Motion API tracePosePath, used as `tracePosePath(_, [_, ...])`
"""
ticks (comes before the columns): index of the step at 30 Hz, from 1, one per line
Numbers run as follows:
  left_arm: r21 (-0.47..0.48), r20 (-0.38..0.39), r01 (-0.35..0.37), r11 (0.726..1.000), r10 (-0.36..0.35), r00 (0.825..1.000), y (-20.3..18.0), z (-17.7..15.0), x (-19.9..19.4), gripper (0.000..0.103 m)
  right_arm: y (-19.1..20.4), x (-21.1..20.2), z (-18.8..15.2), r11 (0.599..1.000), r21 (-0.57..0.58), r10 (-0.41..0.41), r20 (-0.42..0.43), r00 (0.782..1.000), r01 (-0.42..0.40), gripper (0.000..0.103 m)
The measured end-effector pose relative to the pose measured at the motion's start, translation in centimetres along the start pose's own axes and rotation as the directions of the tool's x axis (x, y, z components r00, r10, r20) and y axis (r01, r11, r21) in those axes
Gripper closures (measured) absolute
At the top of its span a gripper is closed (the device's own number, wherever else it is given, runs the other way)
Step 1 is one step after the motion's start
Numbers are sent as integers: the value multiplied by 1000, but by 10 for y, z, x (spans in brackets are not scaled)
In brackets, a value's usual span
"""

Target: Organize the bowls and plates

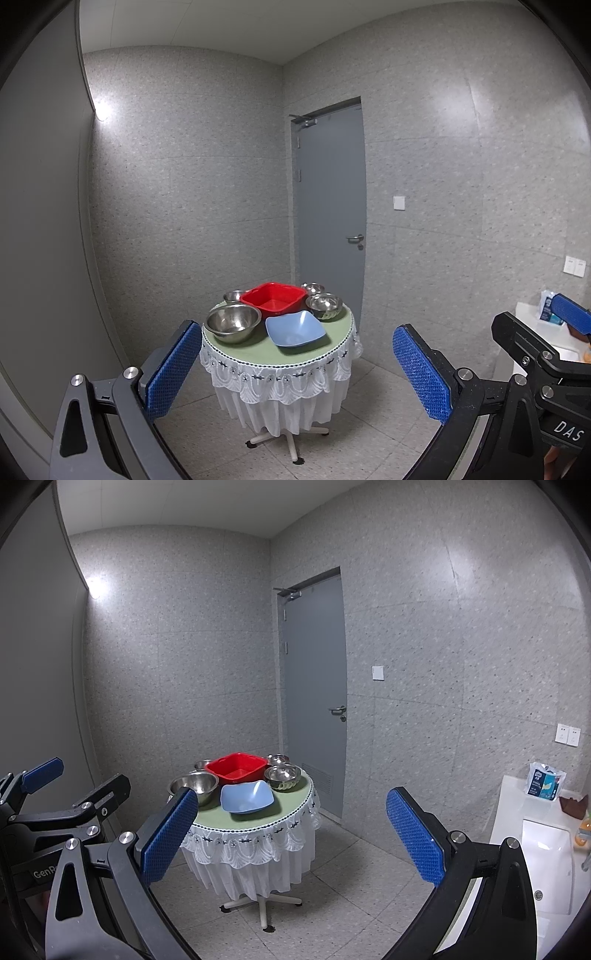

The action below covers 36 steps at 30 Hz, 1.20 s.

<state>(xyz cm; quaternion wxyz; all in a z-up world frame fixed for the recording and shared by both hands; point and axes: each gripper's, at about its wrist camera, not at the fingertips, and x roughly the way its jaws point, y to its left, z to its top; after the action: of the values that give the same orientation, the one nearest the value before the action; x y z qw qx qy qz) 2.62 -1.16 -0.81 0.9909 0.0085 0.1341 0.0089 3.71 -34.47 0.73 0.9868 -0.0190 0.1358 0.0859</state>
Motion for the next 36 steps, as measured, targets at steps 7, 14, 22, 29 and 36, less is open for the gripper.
tracePosePath(7, [-3,-5,-12,1000,12,1000,-3,-1,10,1,-1,12,-2,1000,0,14,-5,1000,-14,0])
tracePosePath(14, [-7,-6,-30,1000,30,1000,-10,3,28,1,-5,25,-2,1000,-1,31,-7,999,-31,0])
tracePosePath(22, [-20,-27,-52,998,51,998,-21,8,60,1,-13,51,-1,998,-11,58,-20,998,-59,0])
tracePosePath(29, [-17,-52,-69,997,68,996,-24,19,96,1,-17,78,2,997,-6,78,-48,996,-79,0])
tracePosePath(36, [-12,-78,-72,997,71,994,-18,25,136,1,-15,105,2,997,6,83,-75,994,-83,0])
